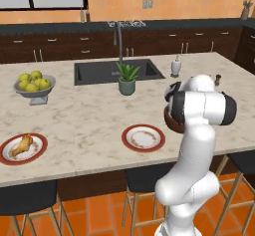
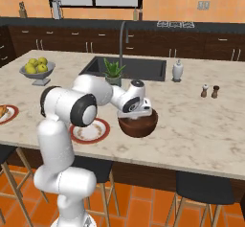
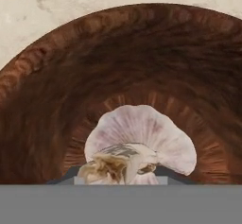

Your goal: Pick the chicken drumstick and garlic from their plates and place them in the bowl. Then put the bowl in the fridge.

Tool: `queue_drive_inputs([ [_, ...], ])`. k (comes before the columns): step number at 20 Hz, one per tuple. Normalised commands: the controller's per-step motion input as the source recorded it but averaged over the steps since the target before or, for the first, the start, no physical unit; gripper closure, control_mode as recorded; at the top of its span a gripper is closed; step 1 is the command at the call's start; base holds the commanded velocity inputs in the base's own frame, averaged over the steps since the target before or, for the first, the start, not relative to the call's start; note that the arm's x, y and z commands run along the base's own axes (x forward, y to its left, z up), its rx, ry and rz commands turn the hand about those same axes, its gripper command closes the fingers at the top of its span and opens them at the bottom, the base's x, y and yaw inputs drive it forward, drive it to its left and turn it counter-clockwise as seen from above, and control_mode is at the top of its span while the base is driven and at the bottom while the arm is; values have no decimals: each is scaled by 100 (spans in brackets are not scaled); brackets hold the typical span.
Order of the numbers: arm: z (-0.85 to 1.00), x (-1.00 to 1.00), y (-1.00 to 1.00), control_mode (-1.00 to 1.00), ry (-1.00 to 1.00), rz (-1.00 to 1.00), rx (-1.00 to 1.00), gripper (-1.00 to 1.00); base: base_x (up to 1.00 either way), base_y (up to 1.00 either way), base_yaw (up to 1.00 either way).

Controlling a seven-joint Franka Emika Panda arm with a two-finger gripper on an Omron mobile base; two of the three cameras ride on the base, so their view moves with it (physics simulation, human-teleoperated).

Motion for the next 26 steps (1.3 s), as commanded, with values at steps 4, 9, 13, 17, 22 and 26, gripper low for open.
queue_drive_inputs([
  [4,-16,15,-13,-100,6,0,0,-100,0,0,0],
  [9,2,-3,-13,-100,3,0,0,-100,0,0,0],
  [13,0,0,-1,-100,6,0,0,-100,0,0,0],
  [17,81,-44,0,-100,1,3,1,-100,0,0,0],
  [22,63,-91,35,-100,1,0,0,-100,0,0,0],
  [26,21,-79,97,-100,11,0,0,-100,0,0,0],
])
